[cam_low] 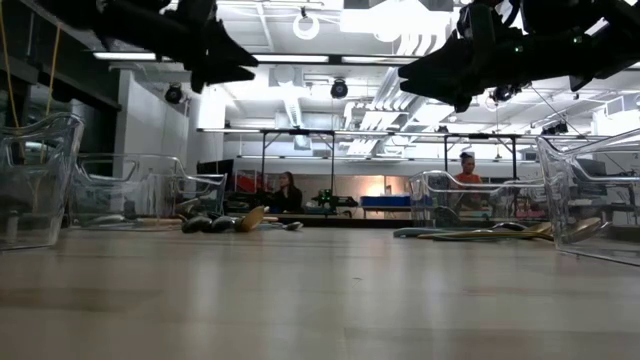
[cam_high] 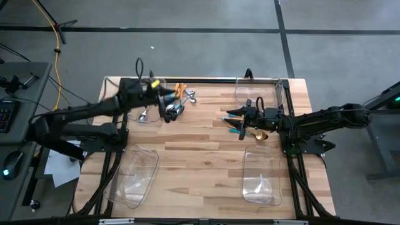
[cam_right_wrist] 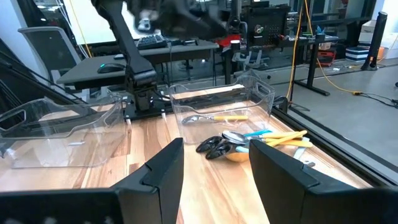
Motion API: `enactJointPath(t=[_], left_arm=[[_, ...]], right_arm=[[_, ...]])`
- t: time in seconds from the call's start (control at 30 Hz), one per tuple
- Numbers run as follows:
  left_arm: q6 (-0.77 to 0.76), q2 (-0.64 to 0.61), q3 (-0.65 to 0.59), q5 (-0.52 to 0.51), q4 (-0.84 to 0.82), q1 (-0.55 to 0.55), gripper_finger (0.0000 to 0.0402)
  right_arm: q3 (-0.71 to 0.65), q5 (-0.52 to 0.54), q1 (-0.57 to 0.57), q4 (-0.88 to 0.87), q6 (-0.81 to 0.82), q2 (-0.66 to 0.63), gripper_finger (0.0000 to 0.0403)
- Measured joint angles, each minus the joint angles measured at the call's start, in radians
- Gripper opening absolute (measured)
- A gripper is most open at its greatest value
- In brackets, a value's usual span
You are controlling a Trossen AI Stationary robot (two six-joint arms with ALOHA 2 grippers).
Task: Sort silverware by color (type)
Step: Put the yellow spoon into the top left transparent bin
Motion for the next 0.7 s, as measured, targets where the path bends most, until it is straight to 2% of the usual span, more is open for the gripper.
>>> enactJointPath(t=[0.13,0.23,0.5,0.7], left_arm=[[0.037,0.024,-0.136,-0.007,0.283,-0.09,0.0172],[0.075,0.032,-0.178,-0.029,0.391,-0.14,0.0172],[0.129,0.034,-0.183,-0.04,0.396,-0.215,0.0172],[0.134,0.034,-0.183,-0.121,0.396,-0.238,0.0172]], right_arm=[[0.0,0.0,0.0,0.001,-0.004,0.0,0.0168],[0.0,0.0,0.0,0.013,-0.026,0.0,0.0168],[0.0,0.0,0.0,0.066,-0.053,0.0,0.0168],[0.0,0.0,0.0,0.067,-0.053,0.0,0.0168]])
